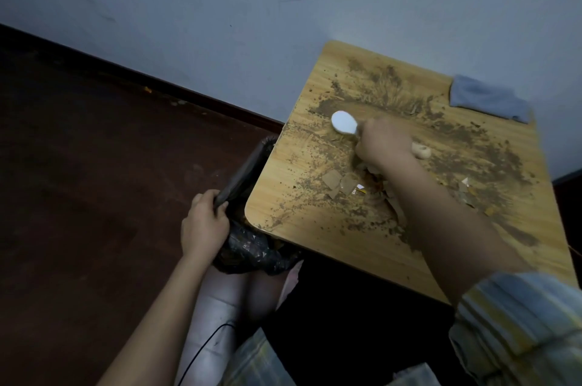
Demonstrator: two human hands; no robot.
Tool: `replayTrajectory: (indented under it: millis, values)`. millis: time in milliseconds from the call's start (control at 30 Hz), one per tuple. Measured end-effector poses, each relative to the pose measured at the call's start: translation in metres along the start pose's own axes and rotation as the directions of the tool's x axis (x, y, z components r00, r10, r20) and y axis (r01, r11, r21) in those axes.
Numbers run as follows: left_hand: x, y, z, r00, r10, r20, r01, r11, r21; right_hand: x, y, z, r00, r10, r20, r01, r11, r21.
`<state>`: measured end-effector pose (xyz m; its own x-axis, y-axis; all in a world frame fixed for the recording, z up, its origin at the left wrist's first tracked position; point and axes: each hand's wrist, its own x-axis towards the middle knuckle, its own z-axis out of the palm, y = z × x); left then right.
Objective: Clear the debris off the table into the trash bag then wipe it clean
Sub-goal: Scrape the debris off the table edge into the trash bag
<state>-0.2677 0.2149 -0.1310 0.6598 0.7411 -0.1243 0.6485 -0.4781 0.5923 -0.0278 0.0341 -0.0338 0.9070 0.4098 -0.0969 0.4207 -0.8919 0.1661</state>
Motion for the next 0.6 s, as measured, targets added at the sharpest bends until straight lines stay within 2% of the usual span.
replayTrajectory:
  millis: [267,500,600]
  values:
    - [-0.006,-0.002,-0.001,1.000,0.011,0.012,-0.011,1.000,0.003,-0.017,0.002,0.001,0.999,-0.023,-0.046,0.027,0.995,0.098]
    - [-0.012,-0.005,-0.002,1.000,0.006,0.001,-0.006,1.000,-0.017,-0.039,-0.012,0.003,0.989,-0.138,-0.049,0.140,0.990,0.030]
    - [-0.013,-0.007,-0.002,1.000,0.002,0.001,-0.002,1.000,-0.013,-0.052,-0.014,0.002,0.979,-0.205,-0.024,0.206,0.974,0.090]
